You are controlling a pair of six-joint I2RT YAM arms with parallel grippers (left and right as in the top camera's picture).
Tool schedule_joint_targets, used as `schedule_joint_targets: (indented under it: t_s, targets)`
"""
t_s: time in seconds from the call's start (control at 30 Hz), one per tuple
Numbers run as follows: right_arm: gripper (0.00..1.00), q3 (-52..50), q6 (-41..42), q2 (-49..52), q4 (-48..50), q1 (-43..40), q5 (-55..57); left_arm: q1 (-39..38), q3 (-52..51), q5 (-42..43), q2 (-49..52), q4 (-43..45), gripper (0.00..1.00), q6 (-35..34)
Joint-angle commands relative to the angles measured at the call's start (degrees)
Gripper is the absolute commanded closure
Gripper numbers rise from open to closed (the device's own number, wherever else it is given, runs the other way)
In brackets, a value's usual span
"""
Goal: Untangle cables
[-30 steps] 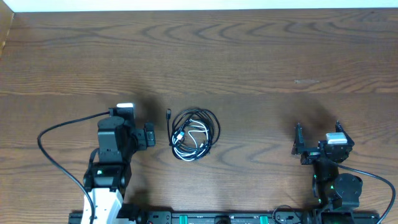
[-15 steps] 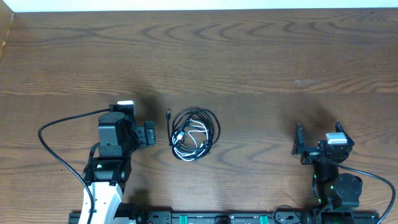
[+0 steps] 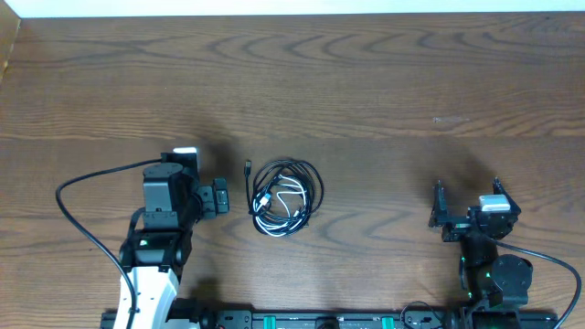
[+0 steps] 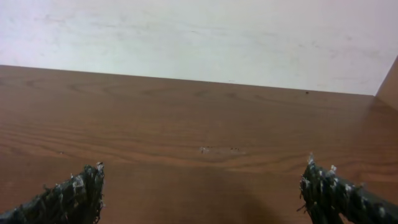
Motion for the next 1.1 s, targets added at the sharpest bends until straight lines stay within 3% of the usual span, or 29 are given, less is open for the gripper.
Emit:
schedule_joint_targets:
  t_s: [0.0, 1.07]
  targets:
    - [0.01, -0.04, -0.52, -0.37, -0.28, 1.16, 0.24, 0.24, 1.99, 0.83, 0.17, -0.66, 0.02, -0.90]
    - [0.01, -0.04, -0.52, -0.37, -0.28, 1.16, 0.24, 0.24, 17.09, 1.57, 0.15, -17.81, 0.03, -1.62]
